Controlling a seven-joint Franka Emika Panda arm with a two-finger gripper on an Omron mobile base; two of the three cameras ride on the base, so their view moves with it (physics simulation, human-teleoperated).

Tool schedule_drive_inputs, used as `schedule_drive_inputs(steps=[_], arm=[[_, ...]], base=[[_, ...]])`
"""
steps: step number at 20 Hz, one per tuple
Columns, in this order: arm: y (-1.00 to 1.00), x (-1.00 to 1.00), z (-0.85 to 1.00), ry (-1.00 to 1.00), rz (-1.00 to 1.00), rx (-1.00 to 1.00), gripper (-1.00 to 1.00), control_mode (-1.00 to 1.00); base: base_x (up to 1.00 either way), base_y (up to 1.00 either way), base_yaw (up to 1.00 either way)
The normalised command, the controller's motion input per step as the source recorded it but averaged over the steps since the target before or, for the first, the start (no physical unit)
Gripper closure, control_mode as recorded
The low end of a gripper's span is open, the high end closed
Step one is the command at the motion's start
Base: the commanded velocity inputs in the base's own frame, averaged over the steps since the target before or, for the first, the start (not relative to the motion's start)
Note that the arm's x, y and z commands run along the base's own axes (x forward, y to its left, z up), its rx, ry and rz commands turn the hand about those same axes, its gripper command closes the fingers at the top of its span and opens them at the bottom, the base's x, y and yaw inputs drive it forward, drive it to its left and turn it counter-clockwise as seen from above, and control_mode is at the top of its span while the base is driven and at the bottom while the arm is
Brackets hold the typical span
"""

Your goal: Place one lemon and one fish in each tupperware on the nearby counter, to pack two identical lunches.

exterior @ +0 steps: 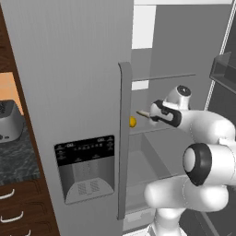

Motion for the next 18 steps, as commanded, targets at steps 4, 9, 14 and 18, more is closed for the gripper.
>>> schedule_drive_inputs(steps=[4,9,14,18], arm=[[-0.1,0.44,-0.16,0.01,0.13,0.0,-1.0,-1.0],[-0.02,0.46,-0.26,0.03,0.11,0.0,-1.0,-1.0],[0.0,0.48,-0.38,0.08,0.09,0.0,-1.0,-1.0],[0.0,0.49,-0.35,0.09,0.09,0.0,-1.0,-1.0]], base=[[0.0,0.0,0.0],[0.0,0.0,0.0],[0.0,0.0,0.0],[0.0,0.0,0.0]])
